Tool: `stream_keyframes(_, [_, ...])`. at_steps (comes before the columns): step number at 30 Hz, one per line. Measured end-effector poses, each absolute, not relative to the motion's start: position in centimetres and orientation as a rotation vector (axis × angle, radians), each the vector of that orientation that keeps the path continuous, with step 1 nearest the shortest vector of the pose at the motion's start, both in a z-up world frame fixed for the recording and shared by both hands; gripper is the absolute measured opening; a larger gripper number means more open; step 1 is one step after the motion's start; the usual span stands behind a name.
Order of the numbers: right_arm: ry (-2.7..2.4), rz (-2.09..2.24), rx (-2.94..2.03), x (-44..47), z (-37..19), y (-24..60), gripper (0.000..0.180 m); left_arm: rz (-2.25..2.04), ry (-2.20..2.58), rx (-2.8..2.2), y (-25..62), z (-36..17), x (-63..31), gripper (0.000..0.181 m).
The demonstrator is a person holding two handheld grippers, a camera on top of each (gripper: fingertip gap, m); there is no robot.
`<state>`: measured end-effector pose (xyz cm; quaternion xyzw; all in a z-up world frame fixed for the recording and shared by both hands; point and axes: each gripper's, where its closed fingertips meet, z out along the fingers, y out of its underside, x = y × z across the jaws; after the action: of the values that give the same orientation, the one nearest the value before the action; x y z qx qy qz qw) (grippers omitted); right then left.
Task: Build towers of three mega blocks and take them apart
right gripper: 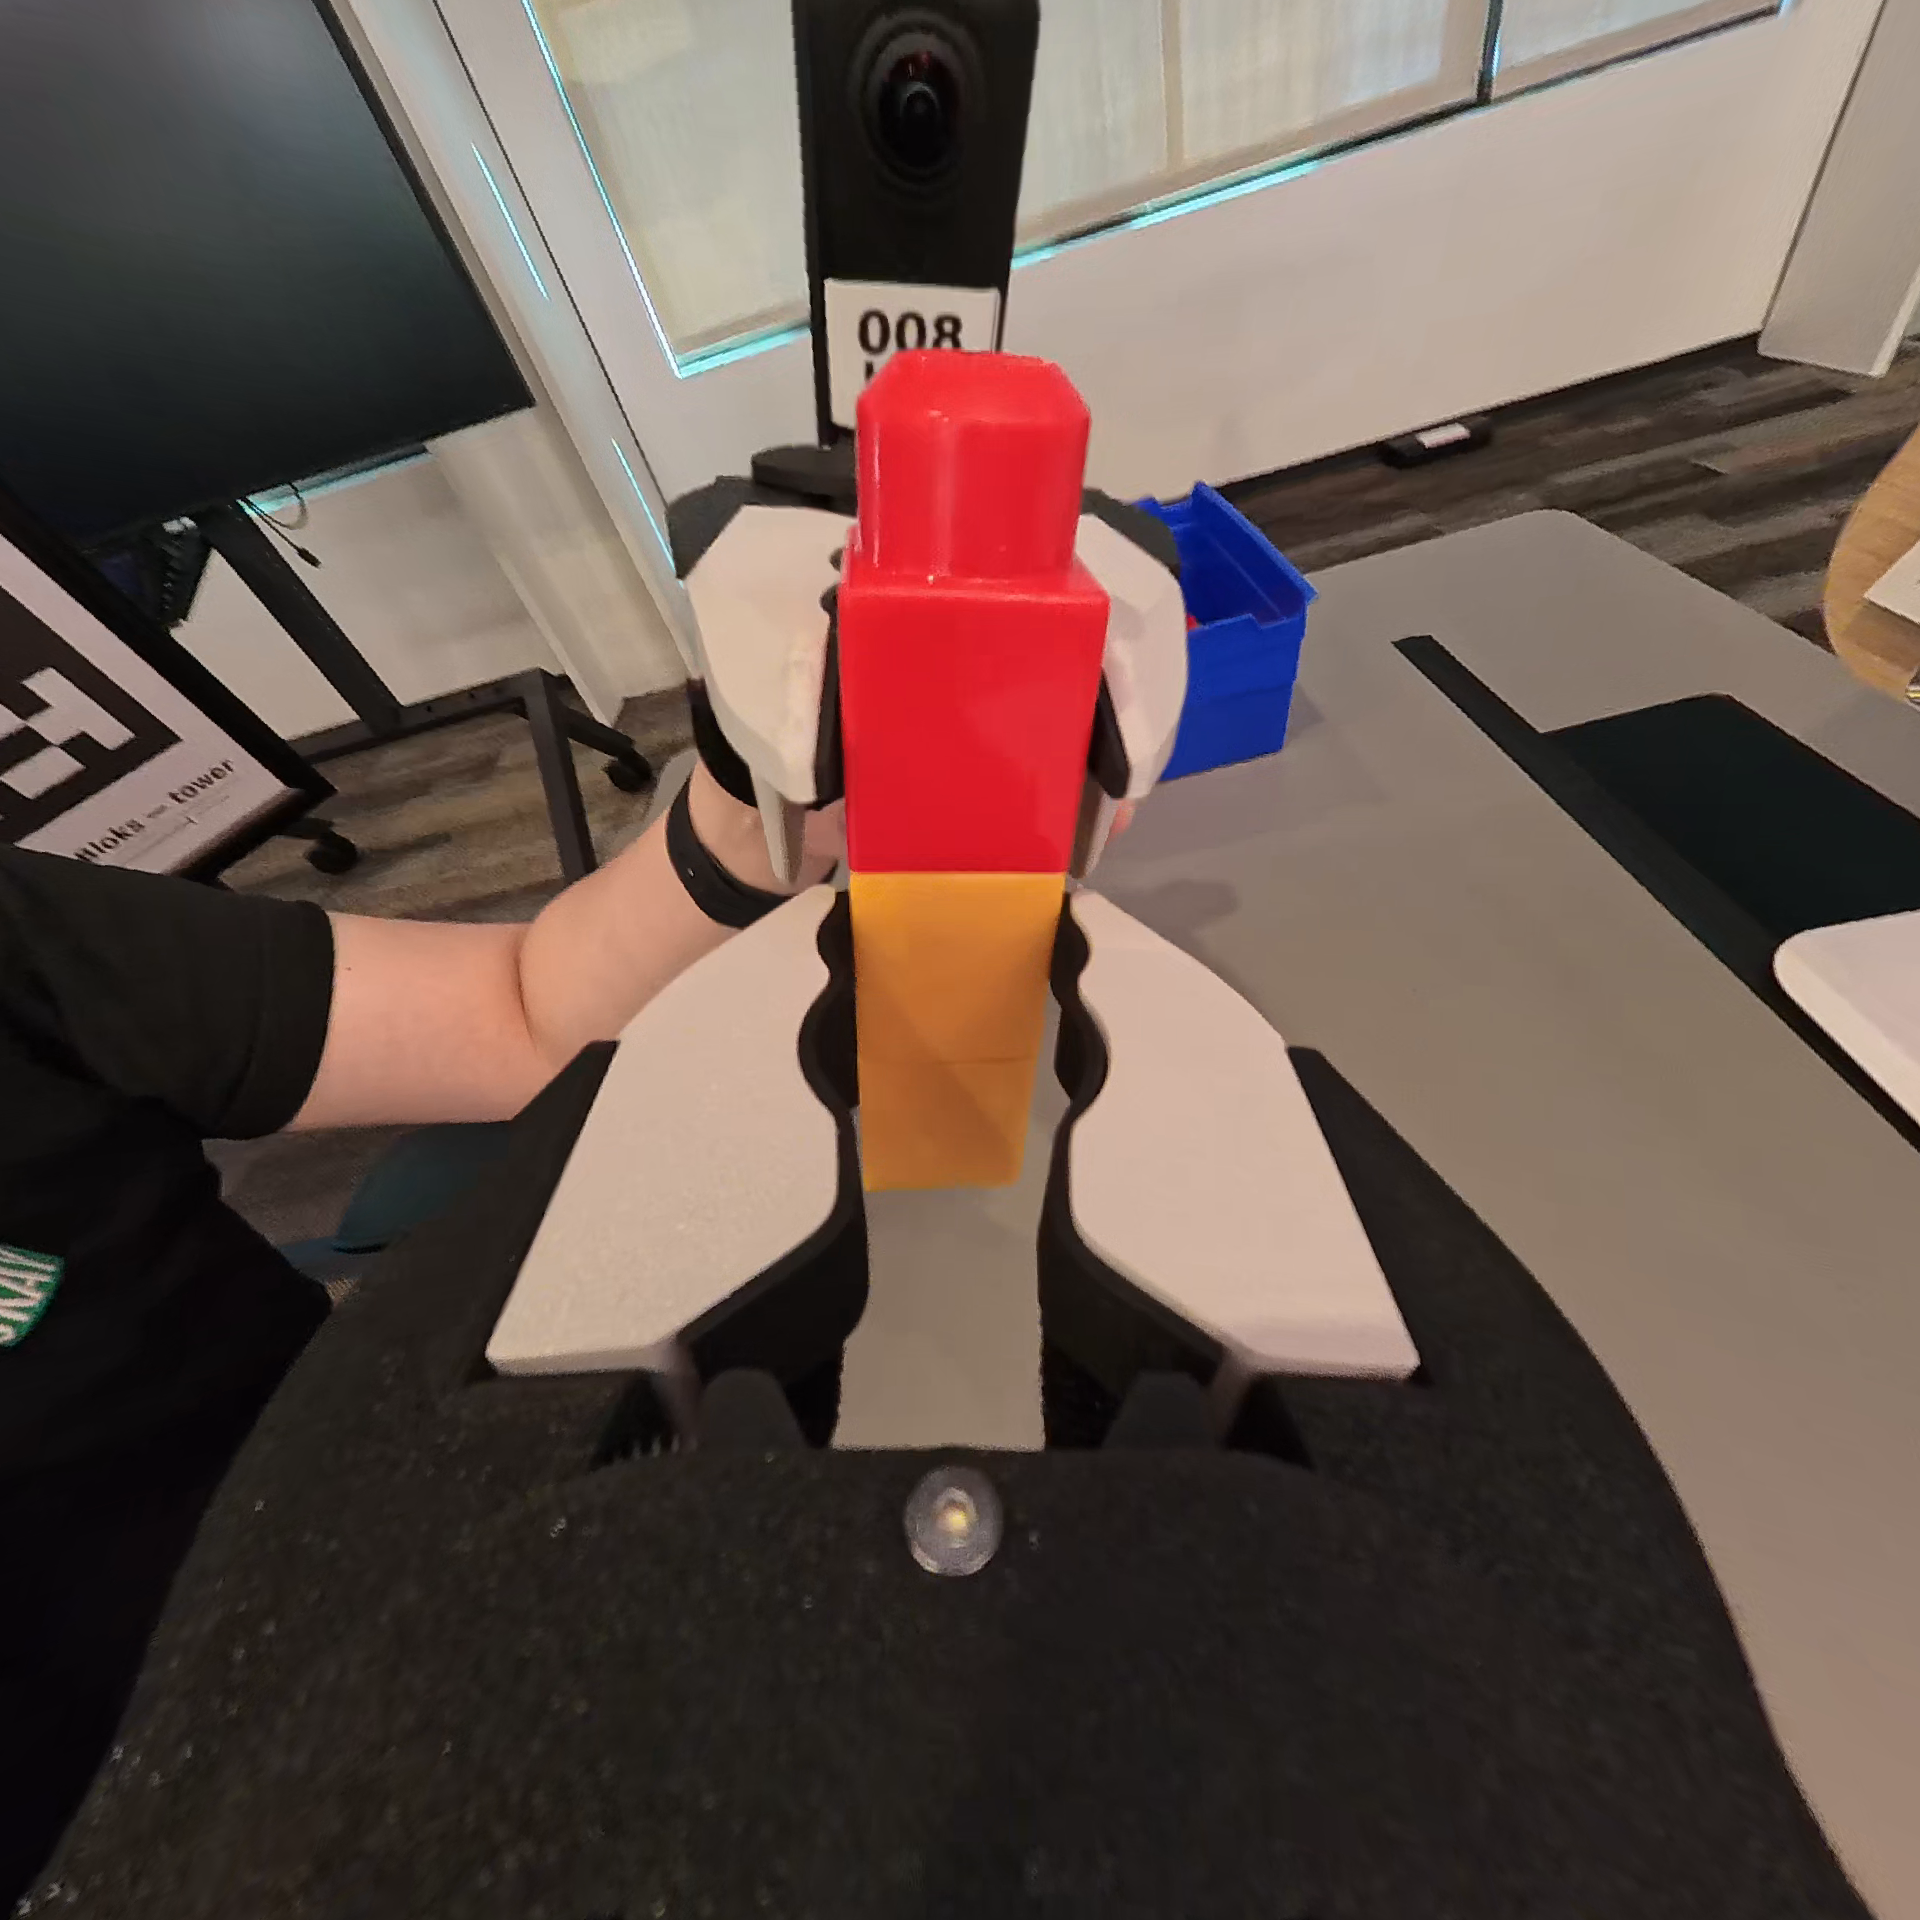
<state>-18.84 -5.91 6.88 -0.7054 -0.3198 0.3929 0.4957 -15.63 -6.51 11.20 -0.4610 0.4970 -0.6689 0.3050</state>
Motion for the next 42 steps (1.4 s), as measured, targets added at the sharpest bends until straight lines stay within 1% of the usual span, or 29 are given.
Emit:
stream_keyframes(4, [-0.758,0.912,-1.662,-18.2,7.4,-5.4,0.036,-1.703,1.242,-1.191,-5.4,12.3,-16.4,0.042])
stream_keyframes(7, [-0.677,0.962,-1.562,-16.8,9.0,-5.3,0.036,-1.659,1.22,-1.175,-4.5,12.5,-17.1,0.043])
stream_keyframes(10, [-0.632,0.974,-1.469,-15.3,10.4,-5.4,0.036,-1.67,1.339,-1.214,-6.1,11.0,-16.2,0.049])
stream_keyframes(13, [-0.631,1.003,-1.416,-14.8,11.1,-5.9,0.035,-1.563,1.425,-1.239,-7.2,9.0,-14.2,0.051])
stream_keyframes(15, [-0.631,0.973,-1.415,-14.6,11.1,-5.7,0.035,-1.511,1.47,-1.256,-8.0,7.9,-13.1,0.05])
stream_keyframes(16, [-0.649,0.982,-1.404,-14.7,11.2,-6.0,0.036,-1.467,1.476,-1.267,-7.9,7.5,-12.8,0.039])
stream_keyframes(19, [-0.708,0.949,-1.429,-14.5,10.9,-6.7,0.036,-1.501,1.506,-1.251,-8.5,7.4,-12.8,0.037])
stream_keyframes(20, [-0.72,0.922,-1.458,-14.1,10.8,-6.9,0.039,-1.489,1.537,-1.256,-8.6,7.1,-12.9,0.036])
stream_keyframes(22, [-0.714,0.862,-1.501,-13.0,10.9,-7.4,0.055,-1.45,1.619,-1.265,-9.0,6.3,-13.3,0.036])
stream_keyframes(28, [-0.789,0.669,-1.686,-10.3,9.3,-9.8,0.07,-1.223,1.888,-1.289,-10.2,2.4,-13.7,0.036])
stream_keyframes(32, [-0.913,0.629,-1.787,-10.6,7.1,-11.2,0.069,-1.191,1.987,-1.297,-11.3,0.7,-13.3,0.036])
stream_keyframes(33, [-0.937,0.609,-1.807,-10.7,6.7,-11.2,0.065,-1.183,2.004,-1.294,-11.5,0.4,-13.3,0.036])
stream_keyframes(34, [-0.958,0.601,-1.822,-10.8,6.3,-11.3,0.057,-1.183,2.014,-1.293,-11.7,0.2,-13.2,0.036])
stream_keyframes(35, [-0.99,0.607,-1.837,-10.9,6.0,-11.5,0.039,-1.184,2.015,-1.295,-11.8,0.1,-13.1,0.036])
stream_keyframes(36, [-0.991,0.629,-1.839,-11.0,6.1,-11.6,0.036,-1.184,2.008,-1.294,-11.7,0.2,-13.0,0.036])
stream_keyframes(39, [-0.957,0.648,-1.827,-10.7,6.7,-11.6,0.036,-1.261,1.946,-1.27,-11.6,1.2,-12.8,0.036])
stream_keyframes(40, [-0.943,0.647,-1.817,-10.4,7.0,-11.6,0.036,-1.293,1.896,-1.257,-11.4,1.9,-12.6,0.039])
stream_keyframes(41, [-0.925,0.647,-1.804,-10.2,7.4,-11.6,0.036,-1.325,1.84,-1.246,-11.1,2.6,-12.5,0.048])
stream_keyframes(42, [-0.901,0.64,-1.791,-9.9,8.0,-11.7,0.036,-1.352,1.795,-1.237,-10.7,3.2,-12.5,0.051])
